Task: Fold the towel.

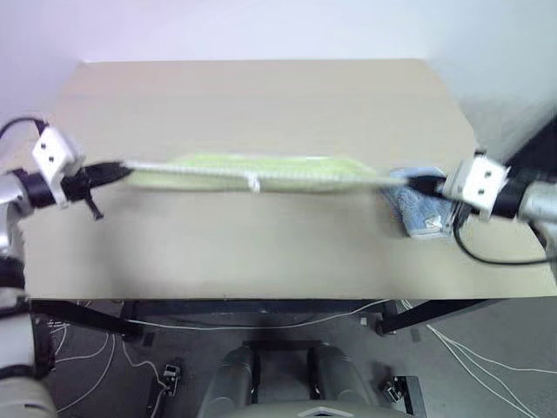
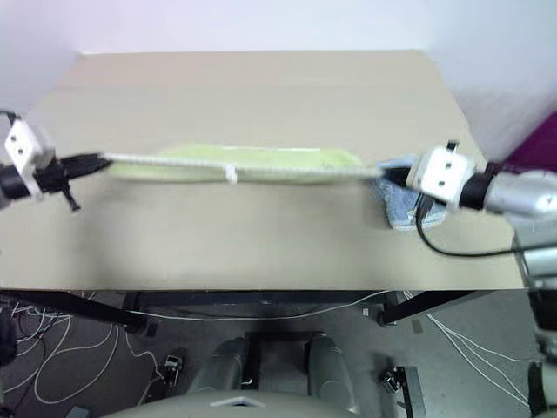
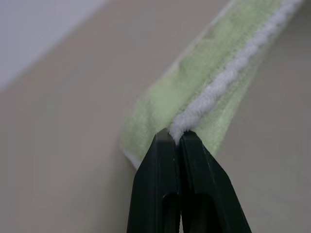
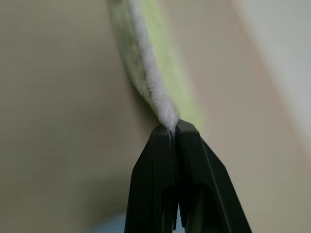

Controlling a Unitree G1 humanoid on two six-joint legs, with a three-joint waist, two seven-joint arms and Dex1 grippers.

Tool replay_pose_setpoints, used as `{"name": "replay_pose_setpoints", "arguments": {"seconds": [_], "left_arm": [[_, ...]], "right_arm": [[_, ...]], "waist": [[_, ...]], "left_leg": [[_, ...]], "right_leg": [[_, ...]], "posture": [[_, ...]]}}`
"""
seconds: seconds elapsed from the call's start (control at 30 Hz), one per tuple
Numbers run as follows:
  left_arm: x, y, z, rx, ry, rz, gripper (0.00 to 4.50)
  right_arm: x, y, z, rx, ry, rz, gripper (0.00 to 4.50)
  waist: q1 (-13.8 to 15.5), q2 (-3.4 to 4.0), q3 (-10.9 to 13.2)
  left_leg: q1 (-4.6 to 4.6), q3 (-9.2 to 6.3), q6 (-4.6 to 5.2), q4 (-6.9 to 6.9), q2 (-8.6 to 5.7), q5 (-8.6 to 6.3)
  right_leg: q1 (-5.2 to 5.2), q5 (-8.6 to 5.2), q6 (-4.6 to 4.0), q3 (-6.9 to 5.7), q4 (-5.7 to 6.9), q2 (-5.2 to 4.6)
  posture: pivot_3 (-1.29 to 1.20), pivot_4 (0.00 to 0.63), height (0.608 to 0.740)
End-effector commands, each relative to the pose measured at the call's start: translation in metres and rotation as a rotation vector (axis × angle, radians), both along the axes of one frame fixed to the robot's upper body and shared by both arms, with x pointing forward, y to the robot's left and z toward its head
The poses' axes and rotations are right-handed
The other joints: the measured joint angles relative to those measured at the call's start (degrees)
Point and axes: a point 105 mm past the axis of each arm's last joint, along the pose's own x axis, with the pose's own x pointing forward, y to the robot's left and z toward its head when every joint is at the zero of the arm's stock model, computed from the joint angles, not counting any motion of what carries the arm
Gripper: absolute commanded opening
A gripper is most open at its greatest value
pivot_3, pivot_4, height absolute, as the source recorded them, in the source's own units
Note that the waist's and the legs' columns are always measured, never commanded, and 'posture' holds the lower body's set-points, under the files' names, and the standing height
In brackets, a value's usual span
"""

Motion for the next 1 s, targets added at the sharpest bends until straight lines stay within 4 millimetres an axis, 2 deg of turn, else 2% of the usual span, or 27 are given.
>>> {"name": "replay_pose_setpoints", "arguments": {"seconds": [0.03,0.13,0.3,0.4,0.47,0.6,0.8,1.0], "left_arm": [[-0.017,0.001,0.014,0.015,0.009,-0.024,0.0],[-0.033,0.007,-0.001,0.042,0.091,-0.004,0.0],[-0.053,0.01,-0.014,0.036,0.192,0.005,0.0],[-0.056,0.012,-0.018,0.052,0.206,0.02,0.0],[-0.051,0.012,-0.017,0.044,0.183,0.034,0.0],[-0.027,0.009,-0.014,0.042,0.105,0.074,0.0],[0.015,0.006,-0.006,0.052,-0.015,0.135,0.0],[0.046,0.005,-0.012,0.124,-0.075,0.197,0.0]], "right_arm": [[-0.02,0.01,0.013,0.017,0.033,0.046,0.01],[-0.037,0.013,0.003,0.035,0.15,0.067,0.01],[-0.061,0.016,-0.007,0.043,0.302,0.1,0.01],[-0.063,0.014,-0.011,0.017,0.319,0.103,0.01],[-0.056,0.013,-0.011,0.013,0.285,0.097,0.01],[-0.03,0.013,-0.006,0.0,0.207,0.076,0.01],[0.018,0.01,0.005,-0.023,0.076,0.031,0.01],[0.063,0.004,0.006,-0.062,-0.012,-0.041,0.01]], "waist": [[0.1,0.0,0.0],[0.1,0.0,0.0],[0.5,-0.02,0.0],[1.1,-0.02,0.0],[1.4,-0.02,0.0],[1.7,-0.04,0.0],[1.5,-0.04,0.0],[1.3,-0.05,0.0]], "left_leg": [[0.01,0.0,0.0,0.0,0.0,0.0],[0.17,0.0,0.0,0.0,0.0,-0.01],[0.15,-0.02,0.01,-0.04,0.01,-0.02],[0.16,-0.02,0.01,-0.04,0.01,-0.03],[0.17,0.0,0.0,-0.03,0.01,-0.03],[0.17,0.01,0.0,-0.01,0.01,-0.03],[0.12,0.04,0.0,-0.02,-0.04,-0.03],[0.07,0.08,0.0,-0.02,-0.05,-0.02]], "right_leg": [[0.01,0.0,0.0,0.0,0.0,-0.02],[0.21,0.01,0.0,-0.01,-0.03,-0.06],[0.22,0.0,-0.01,-0.03,-0.11,-0.11],[0.23,0.0,-0.01,-0.04,-0.14,-0.12],[0.23,0.01,-0.01,-0.03,-0.15,-0.13],[0.25,0.02,-0.02,-0.05,-0.18,-0.15],[0.14,0.02,-0.01,-0.08,-0.16,-0.09],[0.02,0.02,-0.01,-0.07,-0.07,0.02]], "posture": [[0.0,0.15,0.74],[0.0,0.15,0.74],[0.0,0.15,0.74],[0.0,0.15,0.74],[0.0,0.15,0.74],[0.0,0.15,0.74],[0.0,0.15,0.74],[0.0,0.15,0.74]]}}
